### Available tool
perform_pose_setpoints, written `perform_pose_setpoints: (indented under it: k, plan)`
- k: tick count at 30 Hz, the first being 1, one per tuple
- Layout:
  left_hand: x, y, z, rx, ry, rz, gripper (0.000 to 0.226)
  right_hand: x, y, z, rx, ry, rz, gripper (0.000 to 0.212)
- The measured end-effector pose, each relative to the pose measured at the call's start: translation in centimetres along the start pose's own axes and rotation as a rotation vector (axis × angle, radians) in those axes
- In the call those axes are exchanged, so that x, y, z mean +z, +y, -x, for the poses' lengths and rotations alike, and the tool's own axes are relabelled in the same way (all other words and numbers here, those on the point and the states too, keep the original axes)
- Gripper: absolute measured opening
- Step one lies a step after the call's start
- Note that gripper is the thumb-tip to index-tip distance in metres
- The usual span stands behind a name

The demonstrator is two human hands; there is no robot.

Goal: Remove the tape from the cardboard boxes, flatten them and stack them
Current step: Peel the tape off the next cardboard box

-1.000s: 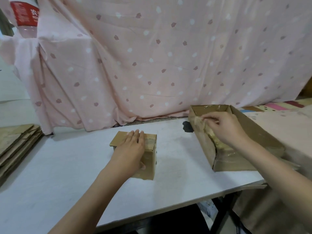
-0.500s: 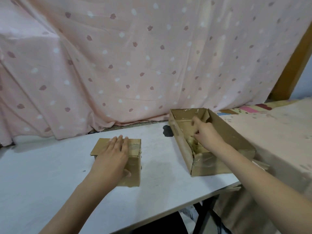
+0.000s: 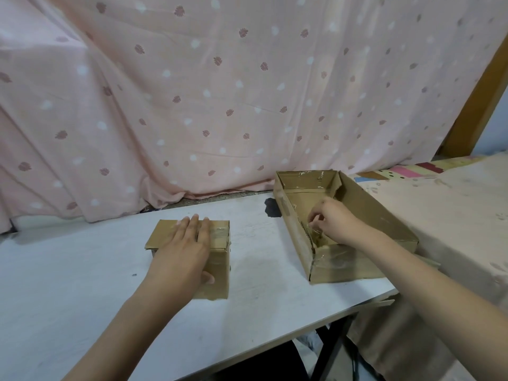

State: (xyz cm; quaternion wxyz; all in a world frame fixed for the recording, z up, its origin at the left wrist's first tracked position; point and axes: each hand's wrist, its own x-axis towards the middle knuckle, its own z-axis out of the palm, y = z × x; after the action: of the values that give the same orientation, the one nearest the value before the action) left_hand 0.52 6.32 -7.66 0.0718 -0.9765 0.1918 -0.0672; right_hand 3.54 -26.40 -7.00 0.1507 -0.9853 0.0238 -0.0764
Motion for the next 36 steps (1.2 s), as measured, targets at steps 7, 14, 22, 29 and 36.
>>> perform_pose_setpoints:
  k: [7, 14, 22, 29, 36]
  plan:
    - [0.1, 0.0, 0.2, 0.006, 0.012, 0.001, 0.111, -0.1, -0.2, 0.8, 0.018, 0.11, -0.134, 0.015]
    - [0.2, -0.1, 0.1, 0.006, 0.019, 0.005, 0.11, -0.3, -0.2, 0.7, -0.015, -0.016, -0.084, 0.03]
    - [0.2, 0.0, 0.0, 0.002, 0.021, 0.005, 0.111, -1.4, -0.4, 1.1, -0.049, 0.049, -0.162, 0.044]
    - [0.3, -0.1, 0.3, 0.018, 0.063, 0.033, 0.11, -1.4, -1.1, 1.0, -0.058, 0.144, -0.054, 0.042]
    - [0.0, -0.4, 0.6, 0.024, 0.11, 0.086, 0.11, -1.2, -2.1, 0.8, -0.041, 0.218, 0.062, 0.01]
